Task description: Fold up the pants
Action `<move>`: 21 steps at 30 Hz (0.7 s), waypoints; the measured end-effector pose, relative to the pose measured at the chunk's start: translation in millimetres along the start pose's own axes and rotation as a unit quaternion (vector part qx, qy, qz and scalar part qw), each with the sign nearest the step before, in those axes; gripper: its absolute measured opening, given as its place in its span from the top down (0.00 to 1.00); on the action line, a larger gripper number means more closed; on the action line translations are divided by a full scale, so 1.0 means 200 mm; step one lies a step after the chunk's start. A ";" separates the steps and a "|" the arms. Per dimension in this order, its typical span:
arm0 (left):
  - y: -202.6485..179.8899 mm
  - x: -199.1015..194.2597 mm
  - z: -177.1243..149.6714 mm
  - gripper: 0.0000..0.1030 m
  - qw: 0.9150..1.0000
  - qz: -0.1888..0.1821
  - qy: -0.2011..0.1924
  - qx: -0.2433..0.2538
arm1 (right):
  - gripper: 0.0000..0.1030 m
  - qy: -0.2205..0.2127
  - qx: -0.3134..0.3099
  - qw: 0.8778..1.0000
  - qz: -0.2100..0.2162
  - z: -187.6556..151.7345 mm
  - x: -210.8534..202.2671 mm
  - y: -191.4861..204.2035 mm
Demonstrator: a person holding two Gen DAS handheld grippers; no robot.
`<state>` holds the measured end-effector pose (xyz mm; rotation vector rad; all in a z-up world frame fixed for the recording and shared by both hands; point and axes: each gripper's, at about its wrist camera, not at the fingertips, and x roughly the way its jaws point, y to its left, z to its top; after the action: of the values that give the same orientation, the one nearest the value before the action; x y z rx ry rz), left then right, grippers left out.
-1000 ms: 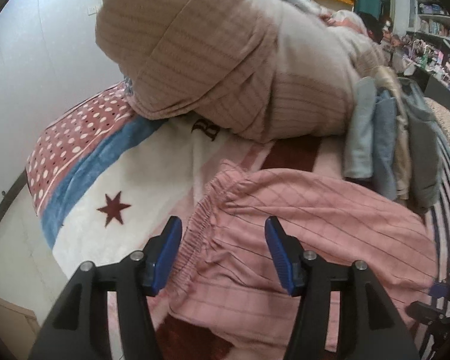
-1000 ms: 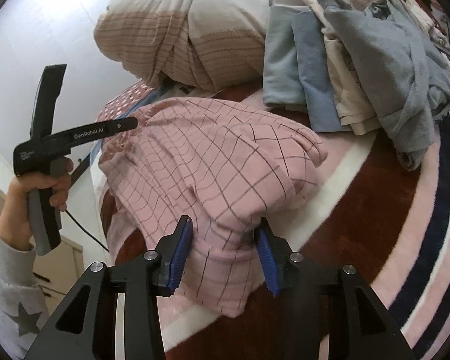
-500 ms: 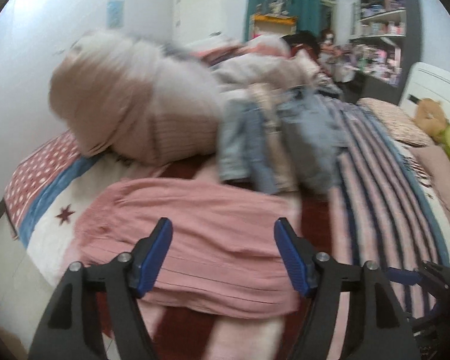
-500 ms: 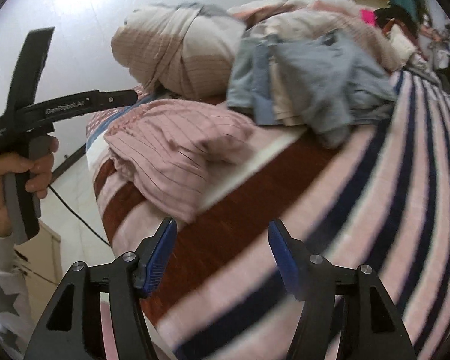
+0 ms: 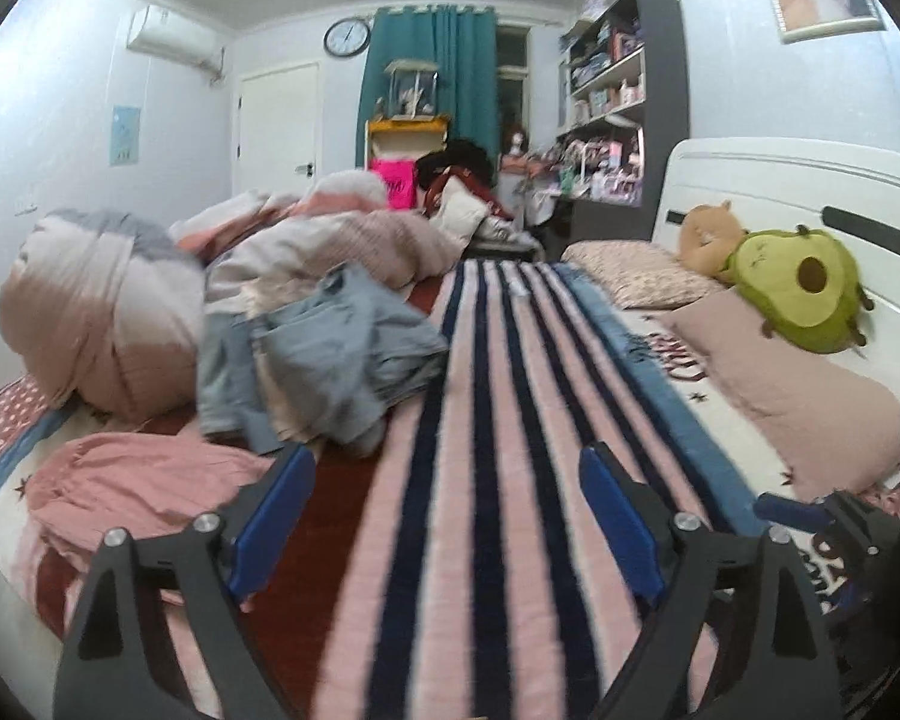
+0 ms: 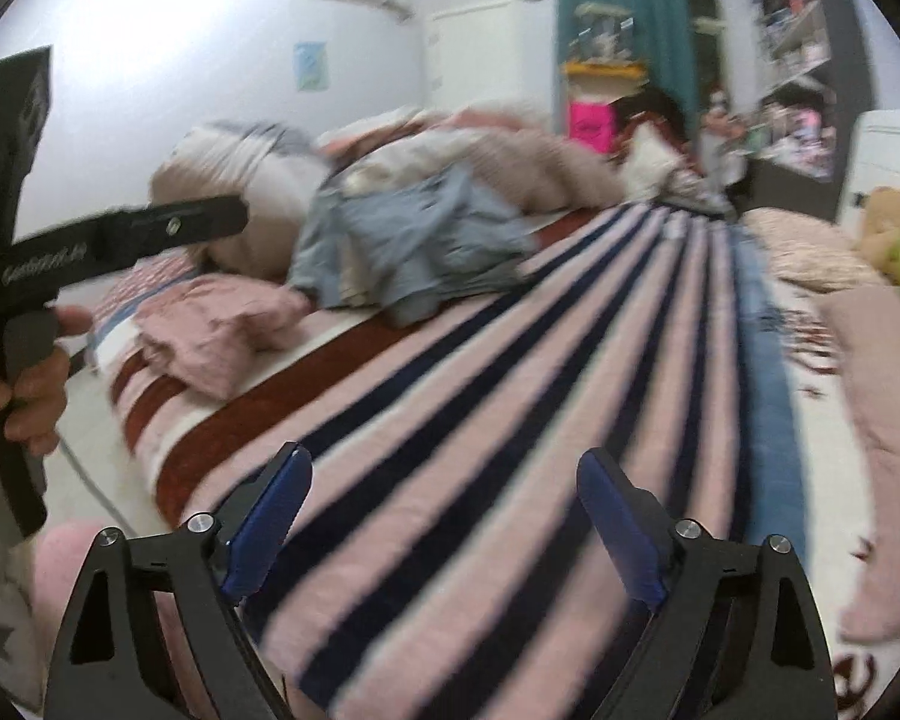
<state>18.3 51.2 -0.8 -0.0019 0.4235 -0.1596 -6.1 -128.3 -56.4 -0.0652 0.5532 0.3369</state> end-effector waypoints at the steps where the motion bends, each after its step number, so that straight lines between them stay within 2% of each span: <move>1: -0.05 -0.02 -0.01 0.13 1.000 0.000 -0.009 0.002 | 0.06 -0.012 0.007 1.000 -0.012 -0.01 -0.06 -0.04; 4: -0.16 -0.07 -0.03 0.10 0.999 0.008 -0.029 0.011 | 0.01 -0.036 0.012 0.998 -0.044 -0.02 -0.19 -0.10; 7: -0.20 -0.10 -0.04 0.08 0.999 0.017 -0.039 0.018 | 0.01 -0.052 0.013 0.996 -0.068 -0.03 -0.29 -0.13; 21: -0.21 -0.14 -0.09 0.08 0.999 0.027 -0.038 0.010 | 0.01 -0.088 0.025 0.993 -0.078 -0.02 -0.45 -0.15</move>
<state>-20.7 14.4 -4.0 0.0226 0.3459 -0.1099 -70.0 -183.4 -12.5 -0.0293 0.3791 0.1745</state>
